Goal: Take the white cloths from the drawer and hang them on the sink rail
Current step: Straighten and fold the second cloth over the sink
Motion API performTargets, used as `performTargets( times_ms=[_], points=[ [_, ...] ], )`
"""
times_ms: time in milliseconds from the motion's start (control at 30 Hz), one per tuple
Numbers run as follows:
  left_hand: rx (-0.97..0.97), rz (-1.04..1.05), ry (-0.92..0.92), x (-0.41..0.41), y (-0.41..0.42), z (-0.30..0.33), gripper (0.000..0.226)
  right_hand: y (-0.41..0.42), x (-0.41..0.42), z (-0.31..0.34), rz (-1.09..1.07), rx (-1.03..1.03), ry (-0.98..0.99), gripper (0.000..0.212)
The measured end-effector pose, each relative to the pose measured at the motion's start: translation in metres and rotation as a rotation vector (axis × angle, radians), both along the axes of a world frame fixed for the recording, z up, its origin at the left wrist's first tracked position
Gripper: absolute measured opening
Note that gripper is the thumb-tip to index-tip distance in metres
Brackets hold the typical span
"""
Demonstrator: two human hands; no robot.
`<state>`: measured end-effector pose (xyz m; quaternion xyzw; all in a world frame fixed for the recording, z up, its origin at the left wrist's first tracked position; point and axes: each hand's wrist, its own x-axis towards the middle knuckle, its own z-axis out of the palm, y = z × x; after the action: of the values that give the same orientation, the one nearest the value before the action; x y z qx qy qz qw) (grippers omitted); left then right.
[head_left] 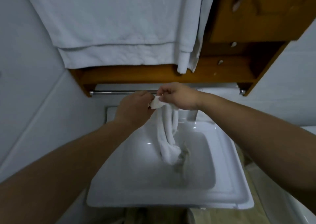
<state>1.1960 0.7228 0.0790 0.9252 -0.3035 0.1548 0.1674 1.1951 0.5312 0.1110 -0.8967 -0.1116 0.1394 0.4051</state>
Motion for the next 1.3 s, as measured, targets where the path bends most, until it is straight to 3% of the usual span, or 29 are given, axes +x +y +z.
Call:
performTargets(
  times_ms=[133, 233, 300, 400, 467, 633, 767, 967, 1067, 1133, 1300],
  points=[
    [0.034, -0.039, -0.114, -0.004, 0.002, 0.034, 0.037, 0.006, -0.001, 0.027, -0.019, 0.026, -0.032, 0.019],
    [0.041, -0.082, -0.216, -0.006, -0.002, 0.053, 0.027, 0.006, -0.003, 0.039, -0.052, 0.130, -0.044, 0.025],
    [0.025, -0.078, -0.230, -0.006, -0.003, 0.064, 0.021, 0.006, -0.004, 0.044, -0.085, 0.213, -0.020, 0.024],
    [0.042, -0.057, -0.272, -0.003, -0.003, 0.077, 0.034, 0.004, -0.003, 0.047, -0.156, 0.366, 0.023, 0.015],
    [0.054, -0.048, -0.297, 0.001, -0.001, 0.083, 0.026, 0.003, -0.003, 0.050, -0.144, 0.450, 0.026, 0.014],
    [0.102, -0.028, -0.261, 0.009, 0.001, 0.094, 0.035, 0.004, -0.006, 0.055, -0.069, 0.079, -0.221, 0.026],
    [0.114, -0.032, -0.137, 0.017, 0.000, 0.115, 0.028, 0.005, -0.003, 0.053, -0.120, 0.046, -0.378, 0.010],
    [0.060, 0.028, -0.087, 0.032, 0.001, 0.128, 0.031, 0.002, 0.012, 0.065, -0.049, -0.163, -0.566, 0.022],
    [0.032, 0.022, -0.105, 0.035, -0.001, 0.129, 0.026, 0.001, 0.020, 0.069, -0.076, -0.258, -0.559, 0.017],
    [0.038, 0.011, -0.150, 0.038, 0.003, 0.131, 0.027, -0.002, 0.022, 0.064, -0.075, -0.325, -0.520, 0.026],
    [0.003, 0.103, -0.184, 0.053, 0.023, 0.143, 0.029, -0.017, 0.022, 0.046, -0.116, -0.295, -0.357, 0.021]
  ],
)
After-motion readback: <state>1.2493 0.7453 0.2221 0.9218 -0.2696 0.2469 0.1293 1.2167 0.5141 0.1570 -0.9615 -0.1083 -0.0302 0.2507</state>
